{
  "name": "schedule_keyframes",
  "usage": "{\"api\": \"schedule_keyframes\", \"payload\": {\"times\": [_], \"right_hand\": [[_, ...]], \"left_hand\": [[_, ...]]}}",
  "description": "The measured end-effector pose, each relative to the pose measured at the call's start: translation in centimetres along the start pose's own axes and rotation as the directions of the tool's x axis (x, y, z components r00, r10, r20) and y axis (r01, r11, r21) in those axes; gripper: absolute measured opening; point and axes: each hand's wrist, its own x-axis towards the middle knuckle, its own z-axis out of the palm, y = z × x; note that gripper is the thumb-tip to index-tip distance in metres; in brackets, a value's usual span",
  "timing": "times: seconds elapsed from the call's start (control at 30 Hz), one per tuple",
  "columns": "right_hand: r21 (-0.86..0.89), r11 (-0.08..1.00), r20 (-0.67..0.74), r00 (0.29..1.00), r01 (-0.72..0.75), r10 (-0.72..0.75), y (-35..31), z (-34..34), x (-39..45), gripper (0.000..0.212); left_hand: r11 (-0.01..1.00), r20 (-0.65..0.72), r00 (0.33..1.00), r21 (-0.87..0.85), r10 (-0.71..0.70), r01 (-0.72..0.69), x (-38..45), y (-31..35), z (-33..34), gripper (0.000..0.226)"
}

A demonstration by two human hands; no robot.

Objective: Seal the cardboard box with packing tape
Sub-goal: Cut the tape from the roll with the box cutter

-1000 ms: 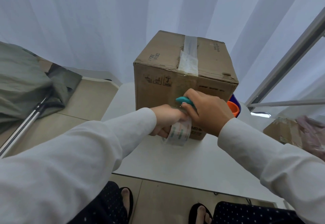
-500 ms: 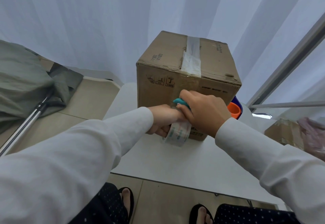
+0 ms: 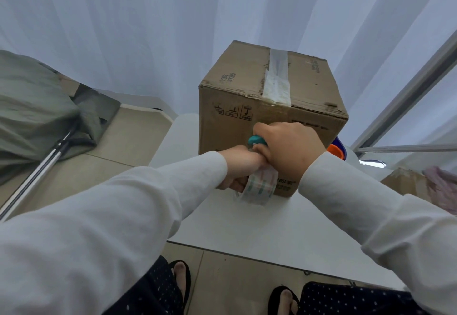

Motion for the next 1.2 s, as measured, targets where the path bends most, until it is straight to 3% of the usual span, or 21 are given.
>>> {"api": "schedule_keyframes", "payload": {"times": [0.17, 0.9, 1.03, 1.2], "right_hand": [[-0.072, 0.997, -0.014, 1.0, -0.023, 0.022, -0.5, -0.26, 0.3, 0.023], [-0.066, 0.997, 0.035, 0.999, -0.038, 0.04, -0.48, -0.62, 0.07, 0.025], [-0.088, 0.995, 0.022, 0.999, -0.041, 0.043, -0.85, -0.2, 0.25, 0.026], [-0.121, 0.991, 0.013, 0.998, -0.053, 0.055, -0.87, -0.08, 0.14, 0.027]], "left_hand": [[0.999, -0.01, 1.0, -0.033, 0.01, -0.01, -0.12, 0.09, 0.09, 0.015], [0.998, -0.053, 0.997, -0.035, 0.046, -0.048, -0.84, 0.22, 0.52, 0.011], [0.999, -0.081, 0.996, -0.008, 0.046, -0.047, -0.71, 0.22, 0.61, 0.02], [0.999, -0.066, 0.997, -0.021, 0.028, -0.029, -0.92, 0.34, 0.69, 0.01]]}}
